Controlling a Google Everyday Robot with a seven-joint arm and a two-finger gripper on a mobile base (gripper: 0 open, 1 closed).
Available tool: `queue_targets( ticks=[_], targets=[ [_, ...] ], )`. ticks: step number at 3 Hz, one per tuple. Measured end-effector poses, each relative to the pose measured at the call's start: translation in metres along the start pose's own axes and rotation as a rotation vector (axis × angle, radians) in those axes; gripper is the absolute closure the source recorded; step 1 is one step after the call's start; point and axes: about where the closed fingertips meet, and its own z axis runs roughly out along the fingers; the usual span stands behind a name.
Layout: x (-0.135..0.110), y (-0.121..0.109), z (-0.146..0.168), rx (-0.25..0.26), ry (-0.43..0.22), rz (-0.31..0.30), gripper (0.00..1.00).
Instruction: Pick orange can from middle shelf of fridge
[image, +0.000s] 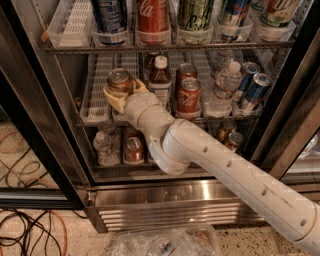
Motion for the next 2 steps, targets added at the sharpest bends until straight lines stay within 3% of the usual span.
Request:
queue_targets(
  ticks=[1,2],
  targets=[
    [-0.021,0.006,-0.003,-0.025,-0.024,-0.015,1.0],
    [-0.023,0.021,-0.021,-0.066,-0.017,-0.014,1.0]
  ],
)
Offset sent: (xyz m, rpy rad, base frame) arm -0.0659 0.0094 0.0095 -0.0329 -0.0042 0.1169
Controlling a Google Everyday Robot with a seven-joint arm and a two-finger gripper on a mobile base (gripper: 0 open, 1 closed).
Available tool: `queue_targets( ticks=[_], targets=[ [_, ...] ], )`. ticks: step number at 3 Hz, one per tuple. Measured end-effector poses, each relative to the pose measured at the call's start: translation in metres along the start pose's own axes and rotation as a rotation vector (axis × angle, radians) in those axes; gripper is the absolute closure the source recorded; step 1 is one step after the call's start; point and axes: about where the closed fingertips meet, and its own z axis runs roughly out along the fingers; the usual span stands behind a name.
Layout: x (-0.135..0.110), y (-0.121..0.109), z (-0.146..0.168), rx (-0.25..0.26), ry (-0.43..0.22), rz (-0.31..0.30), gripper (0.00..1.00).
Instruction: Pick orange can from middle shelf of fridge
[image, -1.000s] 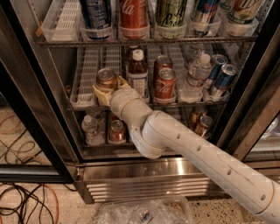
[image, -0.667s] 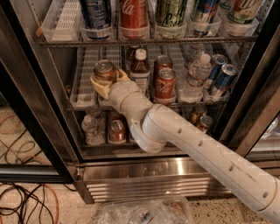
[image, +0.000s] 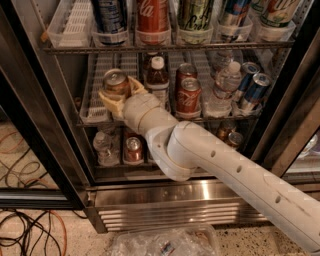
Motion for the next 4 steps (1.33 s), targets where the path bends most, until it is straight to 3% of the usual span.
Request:
queue_targets(
  ticks=[2,4],
  targets=[
    [0.022,0.02,-0.054,-0.151,0.079,0.031,1.0],
    [0.04,-0.028,-0.087,-0.249,0.158,0.104,1.0]
  ],
)
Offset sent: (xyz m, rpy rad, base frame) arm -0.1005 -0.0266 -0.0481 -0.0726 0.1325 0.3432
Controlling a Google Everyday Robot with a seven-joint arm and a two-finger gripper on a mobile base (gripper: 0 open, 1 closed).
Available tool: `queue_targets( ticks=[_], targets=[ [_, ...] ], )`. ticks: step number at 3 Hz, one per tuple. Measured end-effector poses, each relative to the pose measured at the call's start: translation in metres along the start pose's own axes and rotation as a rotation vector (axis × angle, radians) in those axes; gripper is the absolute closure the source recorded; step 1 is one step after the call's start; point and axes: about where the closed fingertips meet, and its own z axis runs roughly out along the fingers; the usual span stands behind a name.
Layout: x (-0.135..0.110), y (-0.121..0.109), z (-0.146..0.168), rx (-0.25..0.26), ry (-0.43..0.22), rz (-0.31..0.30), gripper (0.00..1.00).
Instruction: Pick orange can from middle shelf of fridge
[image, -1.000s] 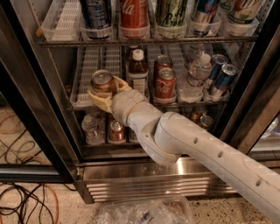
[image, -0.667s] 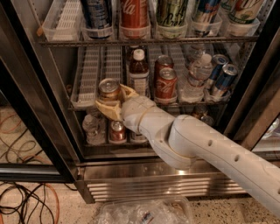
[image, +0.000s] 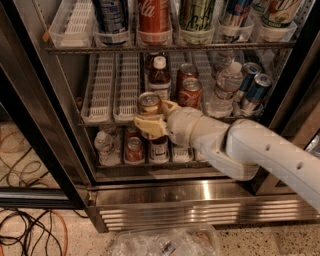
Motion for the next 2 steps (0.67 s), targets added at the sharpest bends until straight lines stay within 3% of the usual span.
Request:
queue_targets(
  ticks=[1,2],
  targets=[
    [0.009,-0.009,-0.02,-0.08,0.048,0.016,1.0],
    [0.01,0.01,-0.04,-0.202,0.1,0.016,1.0]
  ],
)
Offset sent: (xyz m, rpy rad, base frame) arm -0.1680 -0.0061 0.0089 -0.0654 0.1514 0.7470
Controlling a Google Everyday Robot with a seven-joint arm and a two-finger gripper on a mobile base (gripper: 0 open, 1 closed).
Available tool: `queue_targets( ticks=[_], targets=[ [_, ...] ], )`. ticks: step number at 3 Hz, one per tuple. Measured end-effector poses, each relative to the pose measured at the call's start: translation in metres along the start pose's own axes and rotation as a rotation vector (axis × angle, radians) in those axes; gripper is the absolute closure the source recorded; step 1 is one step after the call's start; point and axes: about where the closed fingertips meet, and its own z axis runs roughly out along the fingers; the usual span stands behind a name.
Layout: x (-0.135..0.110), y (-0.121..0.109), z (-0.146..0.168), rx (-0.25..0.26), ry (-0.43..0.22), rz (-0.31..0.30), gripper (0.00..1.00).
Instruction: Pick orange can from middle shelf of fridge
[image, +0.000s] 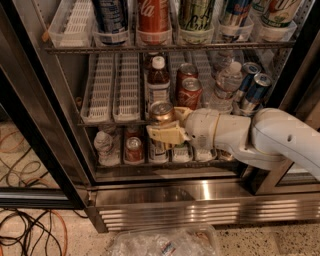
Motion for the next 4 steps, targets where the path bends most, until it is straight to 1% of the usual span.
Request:
queue_targets(
  ticks=[1,2,3,4],
  targets=[
    [-0.001,0.022,0.0,-0.086,-0.006,0.002,1.0],
    [-0.001,0.023,0.0,-0.086,-0.006,0.002,1.0],
    [-0.013,0.019,0.01,-0.132,0.001,-0.006,1.0],
    [-0.04,0.022,0.012,-0.224,-0.001,-0.024,1.0]
  ],
)
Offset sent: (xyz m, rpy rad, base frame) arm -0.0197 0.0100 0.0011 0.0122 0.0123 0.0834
